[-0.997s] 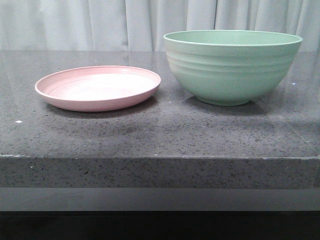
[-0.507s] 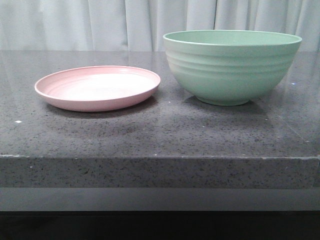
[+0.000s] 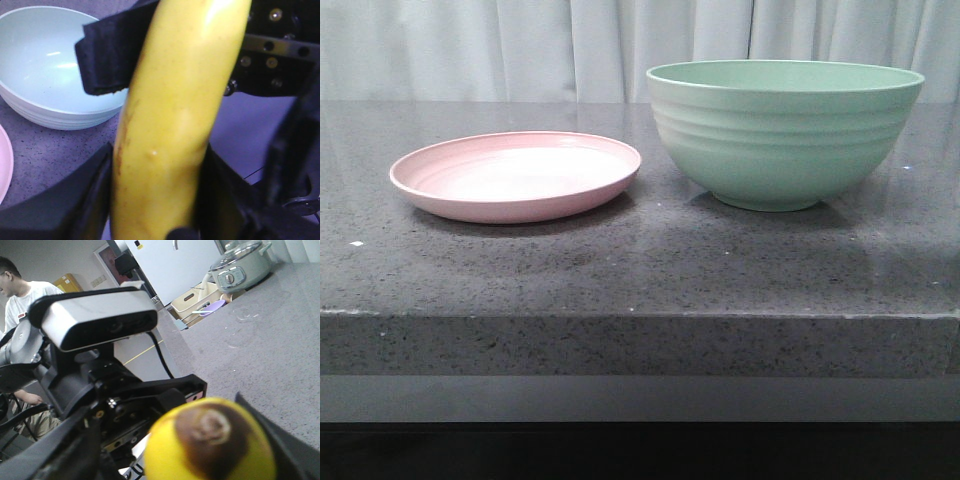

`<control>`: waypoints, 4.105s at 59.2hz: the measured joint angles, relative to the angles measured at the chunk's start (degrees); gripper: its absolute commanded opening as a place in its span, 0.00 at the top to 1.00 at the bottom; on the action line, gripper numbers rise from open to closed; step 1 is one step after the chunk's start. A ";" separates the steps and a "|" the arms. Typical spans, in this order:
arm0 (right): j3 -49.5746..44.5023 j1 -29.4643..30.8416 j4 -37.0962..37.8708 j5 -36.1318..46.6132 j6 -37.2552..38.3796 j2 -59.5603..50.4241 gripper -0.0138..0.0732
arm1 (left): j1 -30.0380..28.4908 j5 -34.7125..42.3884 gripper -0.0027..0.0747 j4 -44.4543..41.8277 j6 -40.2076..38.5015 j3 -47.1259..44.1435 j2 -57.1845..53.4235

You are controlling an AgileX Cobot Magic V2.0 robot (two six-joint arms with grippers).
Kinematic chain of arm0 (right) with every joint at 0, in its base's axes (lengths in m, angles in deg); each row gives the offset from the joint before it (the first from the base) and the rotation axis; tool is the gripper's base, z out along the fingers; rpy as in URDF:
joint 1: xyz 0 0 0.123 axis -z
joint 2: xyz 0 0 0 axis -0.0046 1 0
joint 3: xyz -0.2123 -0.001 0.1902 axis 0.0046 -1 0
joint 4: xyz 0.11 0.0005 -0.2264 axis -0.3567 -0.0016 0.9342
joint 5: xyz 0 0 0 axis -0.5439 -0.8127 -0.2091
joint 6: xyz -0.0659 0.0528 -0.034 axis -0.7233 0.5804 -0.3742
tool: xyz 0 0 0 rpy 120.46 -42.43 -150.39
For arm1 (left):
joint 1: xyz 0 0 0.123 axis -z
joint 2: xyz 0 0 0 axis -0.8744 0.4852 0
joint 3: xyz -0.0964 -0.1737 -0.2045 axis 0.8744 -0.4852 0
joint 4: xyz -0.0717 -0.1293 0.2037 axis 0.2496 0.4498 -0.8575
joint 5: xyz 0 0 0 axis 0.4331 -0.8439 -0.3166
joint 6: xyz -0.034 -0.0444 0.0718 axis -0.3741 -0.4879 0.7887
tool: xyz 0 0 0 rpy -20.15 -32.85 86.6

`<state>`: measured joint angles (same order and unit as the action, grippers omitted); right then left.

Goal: Transfer banana from pink plate to green bowl

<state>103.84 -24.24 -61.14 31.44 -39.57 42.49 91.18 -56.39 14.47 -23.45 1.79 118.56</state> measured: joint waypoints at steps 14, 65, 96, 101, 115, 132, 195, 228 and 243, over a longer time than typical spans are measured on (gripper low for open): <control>0.00 0.00 0.00 1.53 -0.60 0.35 0.58 | 0.00 -0.26 0.65 0.50 0.00 0.00 -0.28; 0.00 -0.18 1.60 3.08 -0.74 0.35 0.58 | 0.00 0.27 0.21 0.50 0.00 0.00 -0.28; 2.30 1.75 17.15 20.49 6.05 0.46 0.58 | -0.04 0.49 0.21 -0.15 0.00 0.00 -0.28; 5.35 3.90 25.12 19.47 12.87 0.46 0.58 | -0.04 0.49 0.21 -0.15 0.00 0.00 -0.28; 13.97 12.68 46.23 11.21 30.99 1.09 0.58 | -0.04 0.49 0.21 -0.15 0.00 0.00 -0.28; 26.83 18.78 50.98 -1.65 40.83 11.36 0.58 | -0.04 0.49 0.21 -0.15 0.00 0.00 -0.28; 38.92 20.05 55.93 -6.48 43.66 30.42 0.34 | -0.04 0.49 0.21 -0.15 0.00 0.00 -0.28; 17.07 14.77 65.31 -3.73 48.46 -6.51 0.34 | -0.04 0.49 0.21 -0.15 0.00 0.00 -0.28; -3.61 13.98 65.41 4.31 48.34 -30.28 0.34 | -0.04 0.49 0.21 -0.15 0.00 0.00 -0.28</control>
<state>100.23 -10.27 4.27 35.75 8.78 12.21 91.14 -55.91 14.31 -23.45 1.79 118.28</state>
